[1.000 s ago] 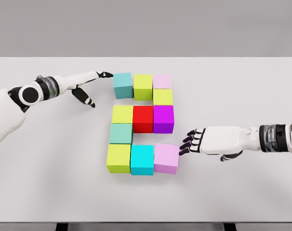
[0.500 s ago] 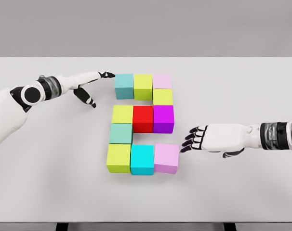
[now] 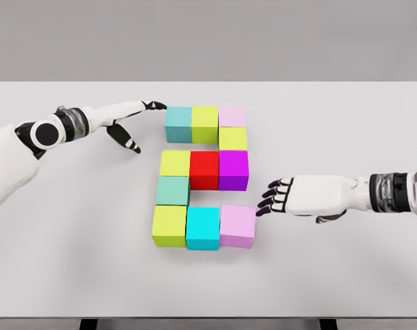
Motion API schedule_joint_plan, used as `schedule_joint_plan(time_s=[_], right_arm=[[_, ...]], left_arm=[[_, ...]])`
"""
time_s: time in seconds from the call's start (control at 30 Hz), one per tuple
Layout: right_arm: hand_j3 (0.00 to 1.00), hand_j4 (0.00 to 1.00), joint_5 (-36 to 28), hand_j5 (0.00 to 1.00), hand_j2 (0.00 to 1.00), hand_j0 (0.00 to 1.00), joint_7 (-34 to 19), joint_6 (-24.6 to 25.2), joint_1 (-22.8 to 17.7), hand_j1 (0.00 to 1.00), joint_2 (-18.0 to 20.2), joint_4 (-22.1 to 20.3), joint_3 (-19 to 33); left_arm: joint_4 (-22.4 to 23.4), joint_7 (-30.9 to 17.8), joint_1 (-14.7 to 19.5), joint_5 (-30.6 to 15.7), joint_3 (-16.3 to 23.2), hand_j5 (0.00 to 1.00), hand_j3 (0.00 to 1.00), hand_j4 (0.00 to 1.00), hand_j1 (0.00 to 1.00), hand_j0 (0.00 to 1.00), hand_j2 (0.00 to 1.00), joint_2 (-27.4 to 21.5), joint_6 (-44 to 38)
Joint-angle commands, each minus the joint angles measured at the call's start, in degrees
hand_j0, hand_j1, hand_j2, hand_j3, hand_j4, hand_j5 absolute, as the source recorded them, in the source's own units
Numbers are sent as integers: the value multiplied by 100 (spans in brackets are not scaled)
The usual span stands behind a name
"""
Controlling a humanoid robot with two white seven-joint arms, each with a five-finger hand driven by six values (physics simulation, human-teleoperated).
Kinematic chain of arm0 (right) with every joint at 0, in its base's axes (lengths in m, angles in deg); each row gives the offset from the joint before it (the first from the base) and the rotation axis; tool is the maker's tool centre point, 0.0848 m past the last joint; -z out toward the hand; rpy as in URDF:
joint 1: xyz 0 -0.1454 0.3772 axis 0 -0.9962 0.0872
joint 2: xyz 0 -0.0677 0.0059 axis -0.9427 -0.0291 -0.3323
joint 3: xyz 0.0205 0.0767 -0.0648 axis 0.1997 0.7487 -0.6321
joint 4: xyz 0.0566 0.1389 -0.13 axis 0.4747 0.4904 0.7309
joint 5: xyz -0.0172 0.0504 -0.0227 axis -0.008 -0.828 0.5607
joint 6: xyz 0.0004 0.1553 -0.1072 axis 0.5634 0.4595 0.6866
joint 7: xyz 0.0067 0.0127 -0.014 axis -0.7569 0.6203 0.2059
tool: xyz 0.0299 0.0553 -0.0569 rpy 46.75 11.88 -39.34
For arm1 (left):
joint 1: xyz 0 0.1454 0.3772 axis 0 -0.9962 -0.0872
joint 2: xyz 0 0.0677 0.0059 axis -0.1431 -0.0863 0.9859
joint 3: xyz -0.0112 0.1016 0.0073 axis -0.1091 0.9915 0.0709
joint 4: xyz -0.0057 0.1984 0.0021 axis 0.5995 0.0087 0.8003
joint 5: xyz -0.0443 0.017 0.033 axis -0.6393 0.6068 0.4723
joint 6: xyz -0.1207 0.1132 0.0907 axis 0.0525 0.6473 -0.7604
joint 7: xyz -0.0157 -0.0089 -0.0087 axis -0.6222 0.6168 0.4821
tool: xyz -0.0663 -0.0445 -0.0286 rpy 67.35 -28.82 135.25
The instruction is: Assemble the squares on the desktop into the number 2
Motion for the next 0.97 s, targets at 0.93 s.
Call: schedule_joint_plan(time_s=[0.93], right_arm=[[100, 100, -1909, 100, 100, 100, 2, 14, 633, 100, -287, 2037, 832]], left_arm=[[22, -12, -185, -1054, -205, 100, 100, 100, 100, 100, 100, -752, 1530]])
